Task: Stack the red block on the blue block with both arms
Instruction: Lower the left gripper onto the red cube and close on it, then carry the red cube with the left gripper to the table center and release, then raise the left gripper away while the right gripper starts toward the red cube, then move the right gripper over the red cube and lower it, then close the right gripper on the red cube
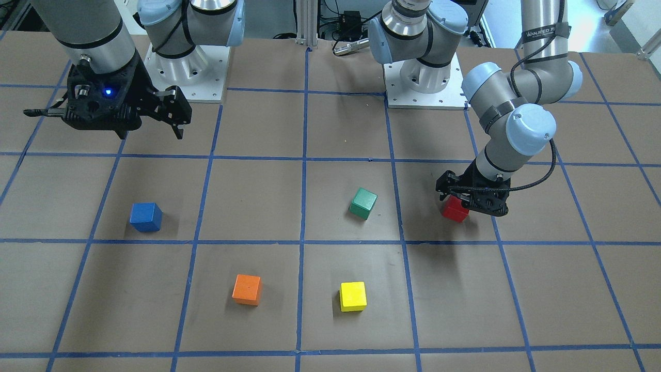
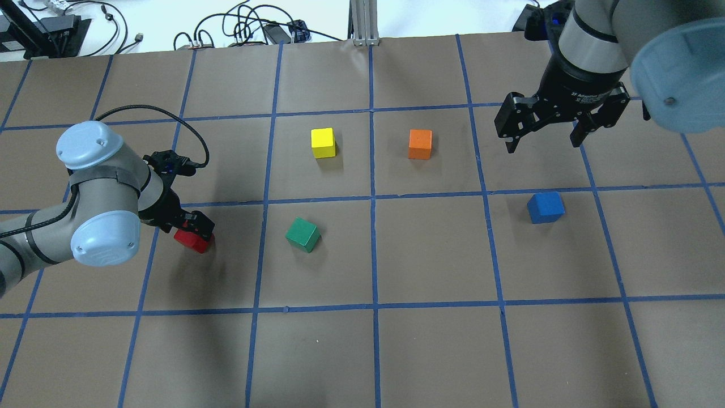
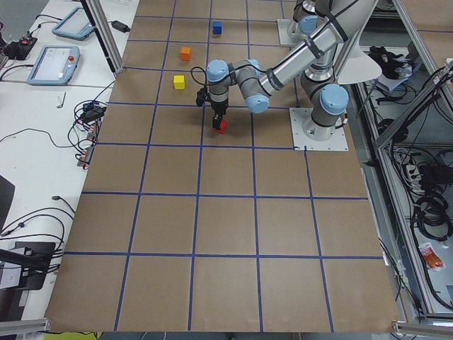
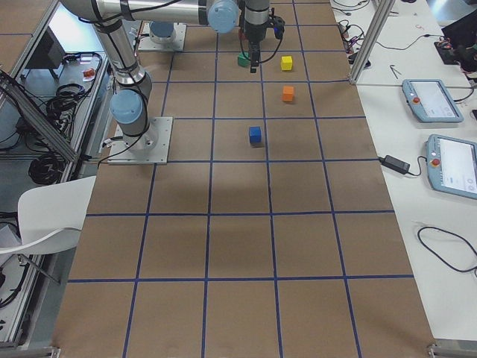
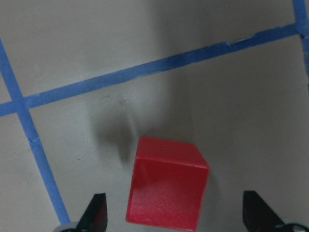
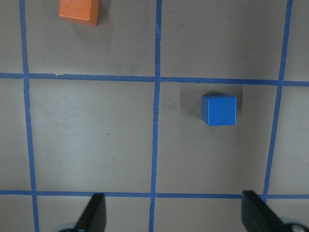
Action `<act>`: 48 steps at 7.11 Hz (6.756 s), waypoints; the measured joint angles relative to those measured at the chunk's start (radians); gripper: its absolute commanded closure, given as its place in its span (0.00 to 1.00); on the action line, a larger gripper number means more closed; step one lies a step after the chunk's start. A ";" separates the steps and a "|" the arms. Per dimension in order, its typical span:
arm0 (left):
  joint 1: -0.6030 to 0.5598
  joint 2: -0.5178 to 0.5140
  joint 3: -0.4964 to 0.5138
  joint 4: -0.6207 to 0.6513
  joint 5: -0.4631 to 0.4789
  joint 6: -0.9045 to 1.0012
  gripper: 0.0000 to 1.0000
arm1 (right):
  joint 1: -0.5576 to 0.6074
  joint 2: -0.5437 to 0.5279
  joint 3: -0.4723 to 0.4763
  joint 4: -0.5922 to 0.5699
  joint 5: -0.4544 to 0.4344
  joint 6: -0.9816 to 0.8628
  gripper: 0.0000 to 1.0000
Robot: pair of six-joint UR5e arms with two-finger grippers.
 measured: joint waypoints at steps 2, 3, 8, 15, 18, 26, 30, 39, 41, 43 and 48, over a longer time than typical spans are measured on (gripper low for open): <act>0.001 -0.033 -0.003 0.031 -0.002 0.028 0.83 | 0.000 0.000 0.000 0.002 0.000 0.000 0.00; 0.001 -0.040 -0.004 0.035 -0.003 0.034 1.00 | 0.000 0.000 0.000 0.006 -0.006 0.000 0.00; -0.143 0.013 0.097 -0.043 -0.070 -0.197 1.00 | 0.000 0.000 0.001 0.010 -0.035 0.001 0.00; -0.608 -0.186 0.449 -0.175 -0.073 -0.817 1.00 | 0.000 0.000 0.003 0.011 -0.036 0.000 0.00; -0.640 -0.267 0.457 -0.110 -0.072 -0.843 0.00 | -0.001 0.000 0.006 0.004 -0.036 0.000 0.00; -0.409 -0.039 0.592 -0.448 -0.014 -0.565 0.00 | 0.000 0.004 0.007 0.000 -0.035 0.004 0.00; -0.309 0.123 0.704 -0.669 -0.004 -0.390 0.00 | 0.033 0.049 0.000 -0.065 0.002 0.065 0.00; -0.294 0.099 0.764 -0.791 0.004 -0.331 0.00 | 0.325 0.387 -0.004 -0.450 0.073 0.933 0.00; -0.295 0.100 0.766 -0.792 0.005 -0.332 0.00 | 0.335 0.443 -0.005 -0.485 0.083 0.949 0.00; -0.295 0.099 0.766 -0.791 0.004 -0.332 0.00 | 0.337 0.489 -0.011 -0.533 0.113 0.952 0.00; -0.295 0.100 0.763 -0.793 0.026 -0.330 0.00 | 0.339 0.545 -0.027 -0.544 0.119 0.948 0.00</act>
